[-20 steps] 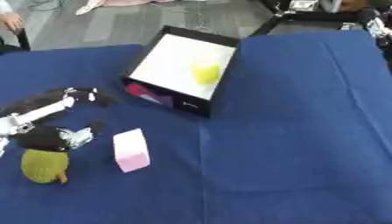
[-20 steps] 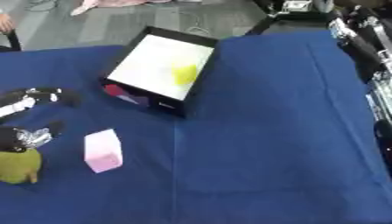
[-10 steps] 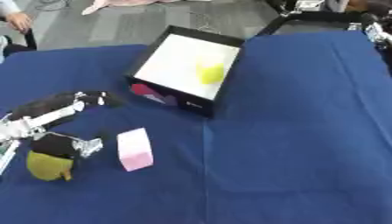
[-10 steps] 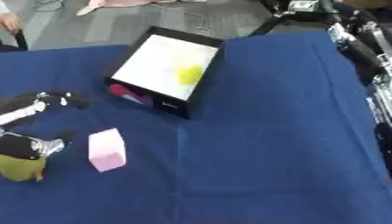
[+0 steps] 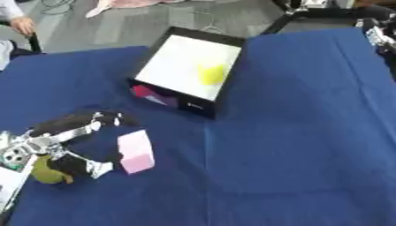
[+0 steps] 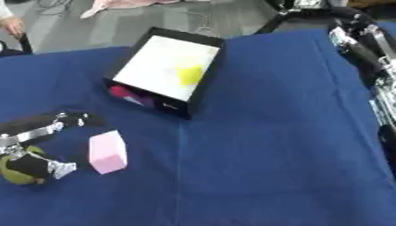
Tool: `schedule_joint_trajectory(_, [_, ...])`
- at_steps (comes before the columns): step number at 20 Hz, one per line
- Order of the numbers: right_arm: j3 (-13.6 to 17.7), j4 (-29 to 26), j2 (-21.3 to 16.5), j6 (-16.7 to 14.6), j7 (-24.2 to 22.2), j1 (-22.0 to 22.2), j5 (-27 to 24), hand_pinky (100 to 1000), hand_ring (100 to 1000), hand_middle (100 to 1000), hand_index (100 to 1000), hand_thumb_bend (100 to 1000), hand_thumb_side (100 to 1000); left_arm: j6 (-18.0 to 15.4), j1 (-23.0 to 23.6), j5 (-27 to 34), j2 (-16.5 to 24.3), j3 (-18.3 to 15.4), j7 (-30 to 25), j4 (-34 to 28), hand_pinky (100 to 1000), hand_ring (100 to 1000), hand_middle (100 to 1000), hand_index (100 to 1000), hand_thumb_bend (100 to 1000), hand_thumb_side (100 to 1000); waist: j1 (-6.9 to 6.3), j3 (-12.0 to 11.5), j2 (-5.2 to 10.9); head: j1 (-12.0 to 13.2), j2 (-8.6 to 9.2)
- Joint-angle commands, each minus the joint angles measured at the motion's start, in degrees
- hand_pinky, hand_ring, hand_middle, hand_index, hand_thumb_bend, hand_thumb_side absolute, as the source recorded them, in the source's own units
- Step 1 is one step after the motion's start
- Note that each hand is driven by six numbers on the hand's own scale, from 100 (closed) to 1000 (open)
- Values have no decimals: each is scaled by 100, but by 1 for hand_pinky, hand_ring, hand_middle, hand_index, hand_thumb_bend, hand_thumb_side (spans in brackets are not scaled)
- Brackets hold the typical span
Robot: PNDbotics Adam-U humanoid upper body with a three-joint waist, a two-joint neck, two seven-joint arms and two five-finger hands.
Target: Pick up objects on the table and place them in the box.
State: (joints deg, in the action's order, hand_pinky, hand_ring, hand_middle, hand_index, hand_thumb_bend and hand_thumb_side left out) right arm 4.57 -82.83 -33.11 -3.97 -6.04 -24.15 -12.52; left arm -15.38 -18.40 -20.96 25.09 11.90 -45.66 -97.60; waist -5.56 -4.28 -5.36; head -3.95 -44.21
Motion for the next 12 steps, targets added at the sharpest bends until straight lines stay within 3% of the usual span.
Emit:
schedule_joint_trajectory(1, [66, -63, -195, 12, -4, -65, 31, 1000, 1000, 1000, 899, 100, 470, 28, -5, -28, 38, -117, 55, -80, 1000, 915, 874, 950, 100, 571, -52, -2, 96, -2, 9])
schedule_joint_trajectory(3, [68, -64, -200, 5, -9, -70, 33, 1000, 1000, 1000, 899, 100, 470, 32, 19, -84, -4, -126, 97, -74, 1000, 913, 869, 947, 100, 755, -36, 6, 70, -10, 9])
schedule_joint_trajectory(7, [80, -60, -217, -22, -7, -82, 32, 1000, 1000, 1000, 899, 100, 470, -70, 33, -477, -67, -233, 543, -213, 1000, 918, 868, 950, 128, 647, -3, 11, -7, -50, 9])
schedule_joint_trajectory(12, [95, -46, -237, -70, -12, -130, 62, 1000, 1000, 1000, 899, 100, 470, -227, 34, -949, -189, -257, 1002, -421, 1000, 918, 868, 957, 137, 649, 52, 19, -167, -30, 9])
